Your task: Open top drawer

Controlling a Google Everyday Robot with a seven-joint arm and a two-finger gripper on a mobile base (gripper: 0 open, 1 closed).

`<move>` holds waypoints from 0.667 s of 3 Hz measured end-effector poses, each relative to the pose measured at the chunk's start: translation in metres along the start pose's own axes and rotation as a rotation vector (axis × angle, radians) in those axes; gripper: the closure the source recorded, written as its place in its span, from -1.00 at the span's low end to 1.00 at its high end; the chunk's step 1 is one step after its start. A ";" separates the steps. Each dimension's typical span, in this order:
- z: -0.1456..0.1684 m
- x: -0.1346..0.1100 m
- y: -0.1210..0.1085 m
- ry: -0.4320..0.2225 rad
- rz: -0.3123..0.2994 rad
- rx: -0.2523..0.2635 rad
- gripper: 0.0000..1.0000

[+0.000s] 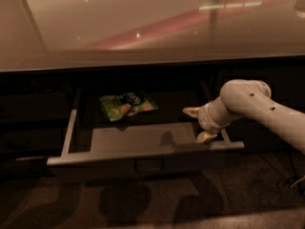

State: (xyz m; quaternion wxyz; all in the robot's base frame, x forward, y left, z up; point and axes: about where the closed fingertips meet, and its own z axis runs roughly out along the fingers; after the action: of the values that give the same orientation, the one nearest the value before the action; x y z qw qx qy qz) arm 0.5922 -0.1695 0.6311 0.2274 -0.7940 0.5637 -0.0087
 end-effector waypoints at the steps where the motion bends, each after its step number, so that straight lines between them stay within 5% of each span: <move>1: 0.000 0.000 0.000 0.000 0.000 0.000 -1.00; 2: 0.005 -0.002 0.033 0.025 0.027 -0.018 -1.00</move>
Offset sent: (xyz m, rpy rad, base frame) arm -0.1573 -0.0286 -0.0857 -0.1172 0.0967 -0.1627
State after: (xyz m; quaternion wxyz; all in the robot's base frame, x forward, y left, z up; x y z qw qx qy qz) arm 0.5639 -0.1745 0.6149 0.2135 -0.7882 0.5771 -0.0104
